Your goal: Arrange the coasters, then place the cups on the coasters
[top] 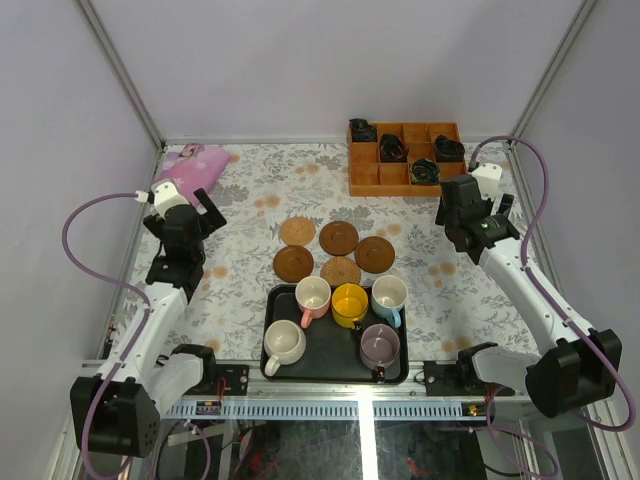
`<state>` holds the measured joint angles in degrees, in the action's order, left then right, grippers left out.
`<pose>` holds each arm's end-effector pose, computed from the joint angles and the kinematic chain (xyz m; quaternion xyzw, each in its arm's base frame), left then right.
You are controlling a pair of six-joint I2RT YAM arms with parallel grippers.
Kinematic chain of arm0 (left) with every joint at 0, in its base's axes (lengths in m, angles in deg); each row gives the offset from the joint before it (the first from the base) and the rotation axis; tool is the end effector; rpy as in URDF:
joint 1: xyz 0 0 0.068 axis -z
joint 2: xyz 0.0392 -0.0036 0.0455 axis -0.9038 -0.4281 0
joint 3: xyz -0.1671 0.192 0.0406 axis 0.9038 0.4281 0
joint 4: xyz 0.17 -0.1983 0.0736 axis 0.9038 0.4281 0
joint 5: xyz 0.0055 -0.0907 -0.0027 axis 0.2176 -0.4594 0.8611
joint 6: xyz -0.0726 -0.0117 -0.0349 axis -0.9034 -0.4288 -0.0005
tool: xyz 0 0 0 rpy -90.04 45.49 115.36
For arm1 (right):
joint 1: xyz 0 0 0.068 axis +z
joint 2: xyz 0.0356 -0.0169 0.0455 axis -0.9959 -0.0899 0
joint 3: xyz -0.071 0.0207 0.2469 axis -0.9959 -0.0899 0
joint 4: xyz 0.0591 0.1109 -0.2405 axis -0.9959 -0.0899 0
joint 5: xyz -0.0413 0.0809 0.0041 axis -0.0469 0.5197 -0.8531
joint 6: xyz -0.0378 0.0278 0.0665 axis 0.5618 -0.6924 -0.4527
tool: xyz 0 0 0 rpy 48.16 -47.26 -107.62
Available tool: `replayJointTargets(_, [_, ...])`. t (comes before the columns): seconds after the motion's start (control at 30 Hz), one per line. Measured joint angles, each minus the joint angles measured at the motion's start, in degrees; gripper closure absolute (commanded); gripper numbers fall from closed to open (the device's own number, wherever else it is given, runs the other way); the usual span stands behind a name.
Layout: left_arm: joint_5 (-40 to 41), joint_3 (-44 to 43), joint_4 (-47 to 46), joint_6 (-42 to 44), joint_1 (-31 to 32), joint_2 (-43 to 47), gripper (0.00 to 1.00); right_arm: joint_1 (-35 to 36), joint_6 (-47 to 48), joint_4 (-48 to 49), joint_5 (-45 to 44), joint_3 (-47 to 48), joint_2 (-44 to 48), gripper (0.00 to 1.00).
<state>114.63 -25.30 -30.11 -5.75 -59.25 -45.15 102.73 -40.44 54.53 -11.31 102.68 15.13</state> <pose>0.2692 0.0041 0.2517 -0.2210 0.7802 0.0498 0.5830 0.2902 0.0449 0.2838 0.1871 0.8382 -0.1575 0.4875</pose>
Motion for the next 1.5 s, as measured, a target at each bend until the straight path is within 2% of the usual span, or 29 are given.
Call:
replayJointTargets(0.53, [0.0,0.0,0.0,0.0,0.0,-0.7,0.0,0.0,0.1,1.4,0.2,0.0,1.5,0.01])
replayJointTargets(0.8, [-2.4,0.0,-0.3,0.6,0.0,-1.0,0.08,0.0,1.4,3.8,3.0,-1.2,2.0,0.01])
replayJointTargets(0.83, [-3.3,0.0,-0.5,0.6,0.0,-1.3,0.1,0.0,1.7,4.4,4.0,-1.6,2.3,0.01])
replayJointTargets(0.87, [-4.4,0.0,-0.7,0.6,0.0,-1.8,0.19,0.0,2.1,5.2,5.0,-1.9,2.6,0.0])
replayJointTargets(0.9, [-5.6,0.0,-0.8,0.7,0.0,-2.4,0.3,0.0,2.3,5.9,5.9,-2.2,2.9,0.0])
replayJointTargets(0.93, [-6.9,0.0,-1.0,0.6,0.0,-3.1,0.47,0.0,2.5,6.5,6.8,-2.5,3.2,0.02])
replayJointTargets(1.0, [-9.4,0.0,-1.2,0.4,0.0,-4.3,0.75,0.0,2.5,7.5,8.2,-2.5,3.2,0.14])
replayJointTargets(1.07, [-12.8,0.0,-1.4,0.5,0.0,-5.6,0.94,0.0,2.6,8.5,9.9,-2.5,2.7,0.32])
replayJointTargets(1.1, [-14.6,0.0,-1.5,0.8,0.0,-6.2,0.99,0.0,2.6,8.9,11.2,-2.5,2.1,0.41])
replayJointTargets(1.13, [-16.1,0.0,-1.7,0.8,0.0,-6.7,1.0,0.0,2.5,9.4,12.8,-2.4,1.1,0.53])
replayJointTargets(1.17, [-17.8,0.0,-1.8,0.9,0.0,-7.2,1.0,0.0,2.3,9.7,14.6,-2.3,-0.1,0.8])
replayJointTargets(1.2, [-19.2,0.0,-2.0,1.0,0.0,-7.6,1.0,0.0,2.3,9.9,16.0,-2.3,-1.3,0.98])
replayJointTargets(1.33, [-25.0,0.0,-3.3,1.1,0.8,-10.4,1.0,0.0,0.5,10.1,23.7,-1.5,-7.8,1.0])
replayJointTargets(1.5, [-27.9,0.0,-3.5,1.6,4.3,-14.1,1.0,0.0,-2.0,12.0,32.3,-1.9,-11.7,1.0])
